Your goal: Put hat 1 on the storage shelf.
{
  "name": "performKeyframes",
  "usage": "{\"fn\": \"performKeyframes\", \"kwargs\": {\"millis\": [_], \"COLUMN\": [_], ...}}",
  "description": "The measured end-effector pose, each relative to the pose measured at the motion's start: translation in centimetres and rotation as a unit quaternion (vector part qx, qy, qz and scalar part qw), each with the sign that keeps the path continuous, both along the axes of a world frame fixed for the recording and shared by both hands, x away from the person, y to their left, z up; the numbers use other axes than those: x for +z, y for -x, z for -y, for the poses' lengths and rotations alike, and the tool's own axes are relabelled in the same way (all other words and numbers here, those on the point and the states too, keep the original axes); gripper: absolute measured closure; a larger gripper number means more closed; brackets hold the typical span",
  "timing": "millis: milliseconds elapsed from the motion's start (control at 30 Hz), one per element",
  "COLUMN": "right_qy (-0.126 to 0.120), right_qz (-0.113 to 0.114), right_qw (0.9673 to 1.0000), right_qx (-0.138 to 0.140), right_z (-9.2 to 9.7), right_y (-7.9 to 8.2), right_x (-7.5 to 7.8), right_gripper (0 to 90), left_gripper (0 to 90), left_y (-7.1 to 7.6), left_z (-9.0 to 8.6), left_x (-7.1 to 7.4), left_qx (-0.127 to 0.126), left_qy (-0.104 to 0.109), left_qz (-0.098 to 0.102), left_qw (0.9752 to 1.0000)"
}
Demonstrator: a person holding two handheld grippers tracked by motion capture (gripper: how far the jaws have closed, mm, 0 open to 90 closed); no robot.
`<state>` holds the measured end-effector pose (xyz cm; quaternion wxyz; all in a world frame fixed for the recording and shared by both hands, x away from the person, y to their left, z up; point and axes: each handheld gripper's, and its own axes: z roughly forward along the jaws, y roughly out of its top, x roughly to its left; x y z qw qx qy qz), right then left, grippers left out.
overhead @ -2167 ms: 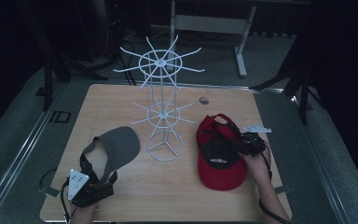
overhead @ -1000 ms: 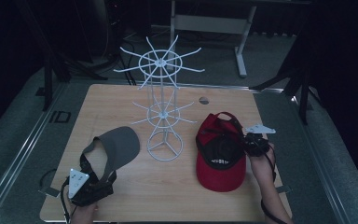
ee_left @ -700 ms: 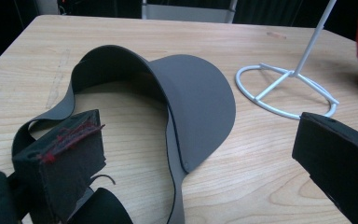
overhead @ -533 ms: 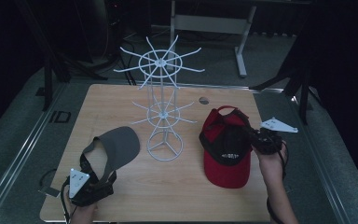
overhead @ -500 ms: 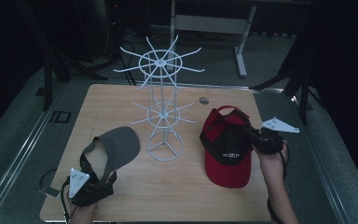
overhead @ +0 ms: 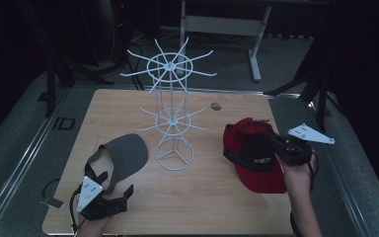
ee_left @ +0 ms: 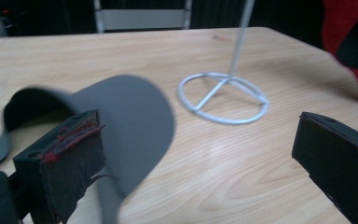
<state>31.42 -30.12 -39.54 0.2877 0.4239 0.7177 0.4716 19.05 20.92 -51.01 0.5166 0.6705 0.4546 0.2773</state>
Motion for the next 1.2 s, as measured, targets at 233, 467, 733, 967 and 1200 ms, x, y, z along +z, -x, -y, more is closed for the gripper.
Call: {"fn": "performKeyframes", "kwargs": {"millis": [233,467,733,967,1200], "right_qy": [-0.016,-0.034,-0.042,-0.046,-0.048], "right_qz": [0.007,0.017,0.030,0.035,0.045], "right_qw": [0.9998,0.9991,0.9982,0.9975,0.9961], "right_qx": [0.003,0.016,0.030,0.041,0.059], "right_z": [0.1,-0.1,-0.8,-1.4,-2.1], "right_y": [1.0,2.1,3.2,4.0,4.9], "right_x": [0.9,2.4,3.6,4.6,5.6], "right_gripper": [85.8,85.8,85.8,85.8,85.8], "left_gripper": [2.5,2.5,2.6,3.5,4.0], "left_y": [0.1,0.3,0.6,0.1,-1.1], "left_z": [2.1,4.0,6.2,9.1,11.7], "left_x": [3.2,6.0,8.9,10.9,12.0], "left_qx": [-0.047,-0.087,-0.128,-0.159,-0.179], "left_qy": [0.003,0.001,0.003,-0.006,-0.026], "left_qz": [0.008,0.024,0.047,0.055,0.061], "left_qw": [0.9989,0.9959,0.9906,0.9858,0.9816]}}
